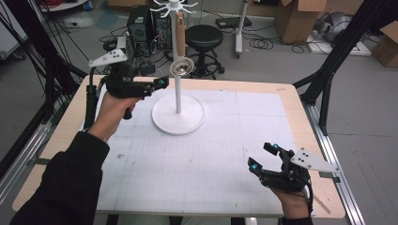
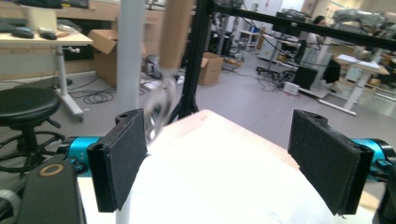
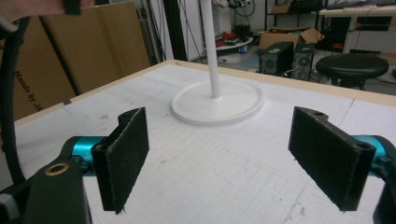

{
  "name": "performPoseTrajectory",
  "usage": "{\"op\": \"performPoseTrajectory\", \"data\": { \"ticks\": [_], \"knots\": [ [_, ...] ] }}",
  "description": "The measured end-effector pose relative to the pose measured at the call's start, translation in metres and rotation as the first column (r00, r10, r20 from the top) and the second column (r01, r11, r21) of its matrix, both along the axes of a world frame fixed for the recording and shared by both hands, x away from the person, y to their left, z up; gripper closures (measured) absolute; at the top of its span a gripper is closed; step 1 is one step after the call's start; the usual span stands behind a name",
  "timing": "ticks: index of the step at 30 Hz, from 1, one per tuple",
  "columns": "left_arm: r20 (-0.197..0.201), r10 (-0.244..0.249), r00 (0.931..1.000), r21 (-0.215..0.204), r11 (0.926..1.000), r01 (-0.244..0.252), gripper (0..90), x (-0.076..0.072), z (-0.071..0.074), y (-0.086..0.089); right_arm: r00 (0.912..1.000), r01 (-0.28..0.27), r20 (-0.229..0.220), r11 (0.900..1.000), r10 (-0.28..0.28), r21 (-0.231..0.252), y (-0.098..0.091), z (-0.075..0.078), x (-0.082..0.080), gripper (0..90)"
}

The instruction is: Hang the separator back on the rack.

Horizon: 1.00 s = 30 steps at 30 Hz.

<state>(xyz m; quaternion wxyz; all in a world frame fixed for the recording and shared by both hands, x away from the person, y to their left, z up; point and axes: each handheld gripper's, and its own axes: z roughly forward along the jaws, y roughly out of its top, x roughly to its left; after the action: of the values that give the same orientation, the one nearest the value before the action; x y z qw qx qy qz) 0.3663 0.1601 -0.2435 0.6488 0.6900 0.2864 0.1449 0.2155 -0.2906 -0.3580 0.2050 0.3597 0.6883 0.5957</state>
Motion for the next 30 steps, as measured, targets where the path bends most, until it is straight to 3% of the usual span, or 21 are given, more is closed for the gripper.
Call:
{"op": "performPoseTrajectory", "data": {
  "ticks": [3, 7, 15, 19, 23, 30],
  "knots": [
    [0.004, -0.007, 1.0000, 0.009, 0.9999, 0.007, 19.6, -0.015, -0.013, 0.010, 0.9999, 0.012, 0.003, 0.9999, -0.012, -0.002, -0.001, -0.003, -0.001, 18.9],
    [0.016, -0.040, 0.9991, -0.027, 0.9988, 0.040, 19.8, -0.037, -0.030, 0.024, 0.9994, 0.033, 0.010, 0.9995, -0.033, 0.004, -0.003, -0.006, -0.001, 18.8],
    [0.015, -0.032, 0.9994, -0.041, 0.9986, 0.033, 19.9, -0.076, -0.077, 0.053, 0.9981, 0.062, 0.001, 0.9976, -0.062, -0.030, -0.004, -0.014, 0.001, 17.7],
    [0.008, -0.020, 0.9998, -0.036, 0.9991, 0.021, 19.9, -0.088, -0.094, 0.063, 0.9982, 0.060, -0.007, 0.9979, -0.060, -0.026, -0.003, -0.018, 0.003, 17.6],
    [0.039, 0.016, 0.9991, -0.061, 0.9980, -0.014, 18.4, -0.098, -0.109, 0.074, 0.9987, 0.052, 0.001, 0.9975, -0.052, -0.047, 0.000, -0.020, 0.002, 17.4],
    [0.015, 0.065, 0.9978, -0.041, 0.9971, -0.065, 18.0, -0.108, -0.132, 0.085, 0.9980, 0.063, 0.006, 0.9967, -0.062, -0.052, 0.000, -0.021, 0.000, 16.4]
  ]
}}
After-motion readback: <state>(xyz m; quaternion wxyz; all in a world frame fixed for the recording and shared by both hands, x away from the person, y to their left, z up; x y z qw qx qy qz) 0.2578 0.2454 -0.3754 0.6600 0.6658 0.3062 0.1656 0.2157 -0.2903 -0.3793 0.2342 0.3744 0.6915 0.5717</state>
